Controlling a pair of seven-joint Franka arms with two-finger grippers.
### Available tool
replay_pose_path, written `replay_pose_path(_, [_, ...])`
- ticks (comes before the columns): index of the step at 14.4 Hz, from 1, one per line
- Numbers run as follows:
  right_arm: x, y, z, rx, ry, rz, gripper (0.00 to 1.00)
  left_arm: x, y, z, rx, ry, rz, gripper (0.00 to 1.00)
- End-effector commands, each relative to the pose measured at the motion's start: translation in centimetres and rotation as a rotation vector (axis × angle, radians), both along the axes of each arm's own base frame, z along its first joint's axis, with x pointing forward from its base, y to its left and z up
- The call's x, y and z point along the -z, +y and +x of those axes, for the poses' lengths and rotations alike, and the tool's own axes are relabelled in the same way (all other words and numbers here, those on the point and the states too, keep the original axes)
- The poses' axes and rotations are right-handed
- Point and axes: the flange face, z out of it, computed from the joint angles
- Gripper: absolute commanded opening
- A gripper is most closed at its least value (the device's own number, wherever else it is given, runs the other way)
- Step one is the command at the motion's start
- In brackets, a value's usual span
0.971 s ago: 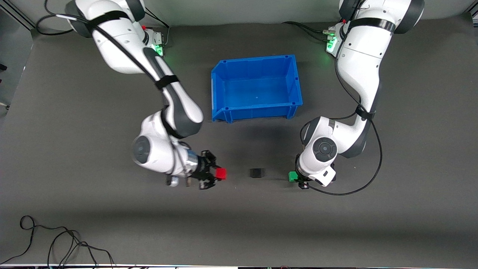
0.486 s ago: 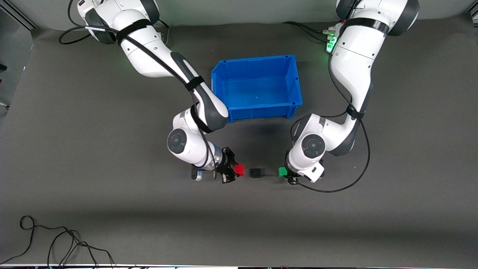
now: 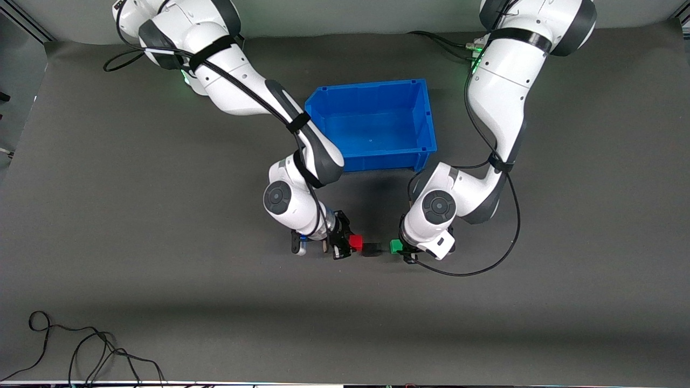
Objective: Attach green and red cubes to black cube
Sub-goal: 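Press the red and green cubes against opposite sides of the black cube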
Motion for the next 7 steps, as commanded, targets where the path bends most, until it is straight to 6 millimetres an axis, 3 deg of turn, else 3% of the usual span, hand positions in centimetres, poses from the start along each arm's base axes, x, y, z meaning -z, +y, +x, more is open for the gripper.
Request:
replay_pose_path(1, [1.1,1.1,-0.1,0.038,-0.03,0.013,0.0,0.0,-1.0,0.7,-0.033,-0.033,-0.022,0.0])
replay_pose_path(4, [2.2,1.2,0.4,0.041,-0.041,0.012,0.0,-0.1,-1.5,1.2,-0.05,-0.046,-0.033,0.0])
replay_pose_path(7, [2.4,1.6,0.5,0.047,-0.045,0.018,0.0,0.1,-2.6,0.6,-0.033,-0.045,-0.033,0.0])
